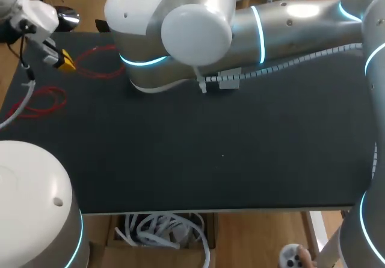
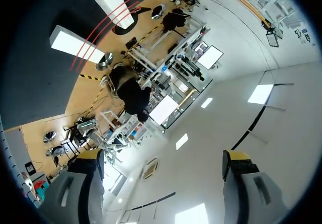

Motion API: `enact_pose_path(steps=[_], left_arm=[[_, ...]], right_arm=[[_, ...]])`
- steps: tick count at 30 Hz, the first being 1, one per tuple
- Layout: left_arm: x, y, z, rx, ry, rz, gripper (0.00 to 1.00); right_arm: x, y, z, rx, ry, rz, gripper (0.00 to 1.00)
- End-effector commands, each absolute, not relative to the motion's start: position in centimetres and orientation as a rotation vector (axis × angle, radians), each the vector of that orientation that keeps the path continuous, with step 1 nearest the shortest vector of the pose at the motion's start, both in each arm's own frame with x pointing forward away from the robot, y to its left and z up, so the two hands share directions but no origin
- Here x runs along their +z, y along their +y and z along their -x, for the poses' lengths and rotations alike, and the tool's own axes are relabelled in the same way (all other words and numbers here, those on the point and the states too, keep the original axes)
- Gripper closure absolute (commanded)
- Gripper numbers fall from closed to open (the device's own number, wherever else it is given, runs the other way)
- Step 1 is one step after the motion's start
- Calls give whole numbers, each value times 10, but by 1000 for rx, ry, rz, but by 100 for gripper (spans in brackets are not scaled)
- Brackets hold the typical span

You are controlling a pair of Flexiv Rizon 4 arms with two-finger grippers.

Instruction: Grab the tape and strap the tape.

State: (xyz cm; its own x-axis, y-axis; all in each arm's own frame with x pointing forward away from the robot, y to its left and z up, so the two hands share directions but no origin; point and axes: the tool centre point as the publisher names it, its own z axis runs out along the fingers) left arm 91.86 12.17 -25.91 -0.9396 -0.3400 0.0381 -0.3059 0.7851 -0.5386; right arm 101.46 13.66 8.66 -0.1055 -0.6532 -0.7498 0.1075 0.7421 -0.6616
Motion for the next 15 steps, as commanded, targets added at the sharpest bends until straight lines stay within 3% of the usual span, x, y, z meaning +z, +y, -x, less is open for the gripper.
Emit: enact_pose_path(steps=[1, 15], left_arm=[[-272, 138, -933, -868, 2953, 610, 100], [-308, 209, -937, -717, 3068, 1175, 100]], right_arm=[[88, 137, -1014, -682, 1560, 461, 0], [88, 137, -1014, -682, 1560, 461, 0]])
